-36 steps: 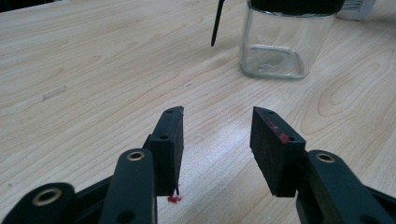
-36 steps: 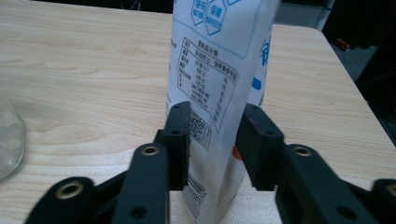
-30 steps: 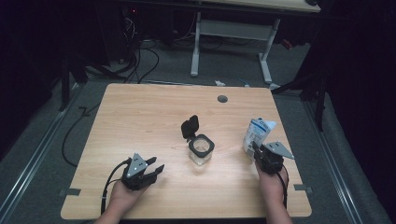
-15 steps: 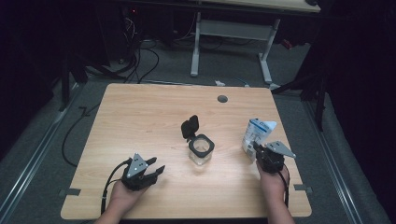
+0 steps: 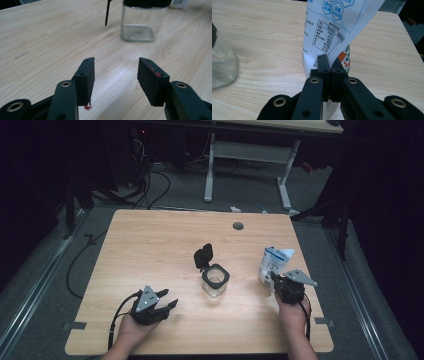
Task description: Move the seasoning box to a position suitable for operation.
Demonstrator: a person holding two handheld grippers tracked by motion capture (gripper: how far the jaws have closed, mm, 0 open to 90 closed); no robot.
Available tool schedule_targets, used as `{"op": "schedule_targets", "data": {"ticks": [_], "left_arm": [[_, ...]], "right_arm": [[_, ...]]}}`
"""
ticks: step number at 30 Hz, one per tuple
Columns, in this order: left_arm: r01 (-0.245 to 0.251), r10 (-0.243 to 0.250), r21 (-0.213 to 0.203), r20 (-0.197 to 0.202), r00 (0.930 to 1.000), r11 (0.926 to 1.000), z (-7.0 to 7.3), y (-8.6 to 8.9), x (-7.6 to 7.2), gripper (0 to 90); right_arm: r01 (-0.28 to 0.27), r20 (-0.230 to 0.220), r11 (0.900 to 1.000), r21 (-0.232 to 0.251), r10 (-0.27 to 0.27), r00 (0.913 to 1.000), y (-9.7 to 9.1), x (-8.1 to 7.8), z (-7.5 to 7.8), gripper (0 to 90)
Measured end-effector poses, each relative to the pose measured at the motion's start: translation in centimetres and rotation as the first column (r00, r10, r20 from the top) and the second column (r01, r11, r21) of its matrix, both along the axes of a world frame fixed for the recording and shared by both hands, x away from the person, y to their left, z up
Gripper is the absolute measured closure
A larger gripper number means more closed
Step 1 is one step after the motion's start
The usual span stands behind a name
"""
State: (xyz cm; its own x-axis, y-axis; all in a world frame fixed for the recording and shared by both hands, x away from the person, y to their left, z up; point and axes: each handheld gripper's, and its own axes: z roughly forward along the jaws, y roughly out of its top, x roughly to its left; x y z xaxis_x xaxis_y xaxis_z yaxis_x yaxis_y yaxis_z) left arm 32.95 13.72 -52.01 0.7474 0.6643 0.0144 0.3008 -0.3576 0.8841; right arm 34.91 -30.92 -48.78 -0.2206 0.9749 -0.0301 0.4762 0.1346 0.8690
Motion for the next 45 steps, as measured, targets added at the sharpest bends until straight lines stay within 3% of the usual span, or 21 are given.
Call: {"op": "schedule_targets", "data": {"ticks": [16, 23, 33, 45], "left_arm": [[0.005, -0.005, -0.001, 0.004, 1.0, 1.0, -0.1, -0.1, -0.1, 46.2], [0.011, -0.01, -0.008, 0.006, 0.9999, 0.9999, -0.1, -0.1, -0.1, 45.9], [0.017, -0.017, -0.01, 0.005, 0.9998, 0.9998, -0.1, -0.2, -0.1, 45.6], [0.03, -0.03, -0.018, 0.007, 0.9995, 0.9994, 0.0, -0.3, -0.2, 45.3]], "right_arm": [[-0.044, -0.059, 0.999, 0.004, 0.044, 0.9973, 0.4, 0.4, 1.1, 89.8], [-0.089, -0.099, 0.9957, -0.026, 0.086, 0.9914, 0.5, 0.5, 2.1, 89.9], [-0.148, -0.166, 0.9889, -0.016, 0.143, 0.9757, 0.4, 0.3, 3.8, 90.0], [-0.215, -0.271, 0.9751, -0.054, 0.193, 0.9431, 0.9, -0.4, 4.9, 89.9]]}}
